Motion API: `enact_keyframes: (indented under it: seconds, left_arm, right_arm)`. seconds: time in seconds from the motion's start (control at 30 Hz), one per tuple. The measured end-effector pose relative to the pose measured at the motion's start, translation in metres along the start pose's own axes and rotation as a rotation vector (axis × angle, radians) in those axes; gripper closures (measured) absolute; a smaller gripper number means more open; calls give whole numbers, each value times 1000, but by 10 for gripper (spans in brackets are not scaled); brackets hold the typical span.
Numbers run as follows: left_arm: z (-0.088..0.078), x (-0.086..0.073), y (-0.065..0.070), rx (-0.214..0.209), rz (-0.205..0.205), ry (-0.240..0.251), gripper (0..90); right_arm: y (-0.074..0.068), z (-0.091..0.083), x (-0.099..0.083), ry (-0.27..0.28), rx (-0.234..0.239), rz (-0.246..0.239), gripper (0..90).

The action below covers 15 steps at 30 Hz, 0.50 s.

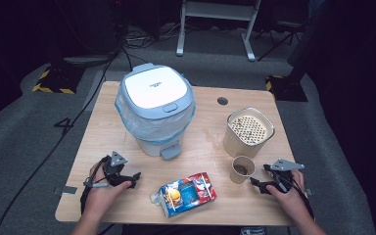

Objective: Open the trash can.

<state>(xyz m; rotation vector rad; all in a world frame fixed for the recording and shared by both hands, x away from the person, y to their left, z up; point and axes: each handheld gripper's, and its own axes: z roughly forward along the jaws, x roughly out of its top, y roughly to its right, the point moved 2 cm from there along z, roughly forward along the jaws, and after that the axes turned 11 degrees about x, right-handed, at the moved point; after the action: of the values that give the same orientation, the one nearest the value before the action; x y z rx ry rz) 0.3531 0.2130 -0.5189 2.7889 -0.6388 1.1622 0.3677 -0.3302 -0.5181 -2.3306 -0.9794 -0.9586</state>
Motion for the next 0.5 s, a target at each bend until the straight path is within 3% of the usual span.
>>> enact_keyframes:
  seconds: [0.17,0.3,0.33,0.5]
  left_arm:
    - [-2,-2,-8,-1,-3,18,316]
    - [-6,0,-12,-21,-12,-3,406]
    - [-8,2,-14,-46,-12,-19,411]
    - [-15,5,-16,-76,-7,-9,459]
  right_arm:
    - [1,0,1,-1,9,-6,155]
    - [1,0,1,-1,9,-7,155]
    - [1,1,1,-1,8,-6,155]
    - [1,0,1,-1,9,-6,155]
